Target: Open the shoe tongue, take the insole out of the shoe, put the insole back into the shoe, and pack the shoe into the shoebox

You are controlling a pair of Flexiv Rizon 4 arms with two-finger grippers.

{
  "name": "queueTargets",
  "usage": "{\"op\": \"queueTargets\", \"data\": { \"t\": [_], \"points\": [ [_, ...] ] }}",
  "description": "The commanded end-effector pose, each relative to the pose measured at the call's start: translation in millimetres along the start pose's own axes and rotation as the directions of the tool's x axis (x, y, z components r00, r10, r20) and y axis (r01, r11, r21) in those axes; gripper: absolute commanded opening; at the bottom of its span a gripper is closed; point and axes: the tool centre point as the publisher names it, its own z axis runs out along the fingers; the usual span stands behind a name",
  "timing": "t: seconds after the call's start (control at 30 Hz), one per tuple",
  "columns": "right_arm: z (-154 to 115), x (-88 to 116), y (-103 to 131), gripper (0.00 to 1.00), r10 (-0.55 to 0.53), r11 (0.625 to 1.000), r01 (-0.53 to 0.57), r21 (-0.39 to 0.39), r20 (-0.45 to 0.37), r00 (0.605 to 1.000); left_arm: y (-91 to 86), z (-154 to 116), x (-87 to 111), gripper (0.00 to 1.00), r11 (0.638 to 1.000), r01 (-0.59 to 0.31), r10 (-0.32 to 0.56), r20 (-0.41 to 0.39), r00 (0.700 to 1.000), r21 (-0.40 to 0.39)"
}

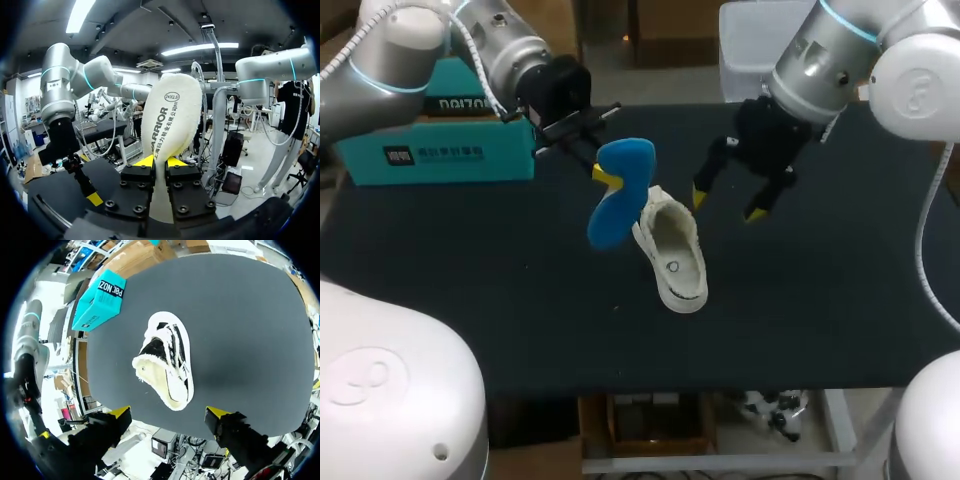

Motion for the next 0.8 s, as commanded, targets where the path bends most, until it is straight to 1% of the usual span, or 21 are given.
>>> {"op": "queueTargets", "data": {
  "t": [0.03, 0.13, 0.3, 0.33, 0.4, 0.43, 0.47, 0.5, 0.53, 0.57, 0.67, 0.73, 0.77, 0.8],
  "points": [
    [-3, -1, 6, 1.0, 0.011, 0.999, -0.011, 0.048, -0.002, 1.0, 6.9, 1, -11.2, 0.0, 0.997, -0.008, 0.012, -0.045, 0.999, 0.075],
    [-3, -1, 6, 1.0, 0.011, 0.999, -0.011, 0.048, -0.002, 1.0, 6.5, 5, -11.5, 0.0, 0.995, -0.02, 0.026, -0.062, 0.998, 0.102],
    [-3, -1, 6, 1.0, 0.011, 0.999, -0.011, 0.048, -0.002, 1.0, 7.7, 11, -10.9, 0.0, 0.989, -0.075, 0.084, -0.064, 0.994, 0.13],
    [-1, 1, 6, 1.0, 0.04, 0.996, -0.036, 0.076, -0.05, 0.998, 8.0, 11, -10.4, 0.0, 0.987, -0.084, 0.093, -0.061, 0.994, 0.135],
    [-1, 5, 4, 1.0, 0.109, 0.989, -0.101, 0.11, -0.069, 0.992, 8.3, 12, -9.3, 0.0, 0.985, -0.107, 0.115, -0.053, 0.992, 0.137],
    [-1, 8, 2, 1.0, 0.128, 0.985, -0.114, 0.131, -0.105, 0.986, 8.3, 13, -8.7, 0.0, 0.983, -0.118, 0.125, -0.048, 0.991, 0.139],
    [-1, 10, -1, 1.0, 0.158, 0.98, -0.142, 0.138, -0.113, 0.981, 8.1, 14, -8.3, 0.0, 0.982, -0.127, 0.135, -0.049, 0.99, 0.138],
    [-2, 11, -3, 1.0, 0.188, 0.973, -0.168, 0.157, -0.12, 0.975, 8.0, 15, -7.9, 0.0, 0.98, -0.139, 0.147, -0.042, 0.988, 0.14],
    [0, 13, -5, 1.0, 0.217, 0.963, -0.189, 0.193, -0.136, 0.967, 7.7, 15, -7.7, 0.0, 0.978, -0.15, 0.157, -0.041, 0.987, 0.144],
    [0, 14, -8, 1.0, 0.245, 0.956, -0.214, 0.202, -0.146, 0.959, 7.4, 16, -7.6, 0.0, 0.977, -0.155, 0.162, -0.041, 0.986, 0.144],
    [2, 16, -15, 1.0, 0.331, 0.924, -0.286, 0.254, -0.158, 0.93, 6.0, 17, -8.6, 0.0, 0.971, -0.186, 0.192, -0.029, 0.981, 0.153],
    [3, 18, -19, 1.0, 0.356, 0.914, -0.297, 0.276, -0.196, 0.913, 4.9, 17, -9.4, 0.0, 0.965, -0.206, 0.211, -0.017, 0.977, 0.16],
    [3, 19, -20, 1.0, 0.372, 0.908, -0.307, 0.286, -0.208, 0.905, 4.1, 17, -9.9, 0.0, 0.963, -0.215, 0.22, -0.012, 0.976, 0.162],
    [5, 20, -21, 1.0, 0.39, 0.896, -0.317, 0.313, -0.21, 0.896, 3.5, 16, -10.6, 0.0, 0.96, -0.226, 0.23, -0.004, 0.973, 0.164]
  ]
}}
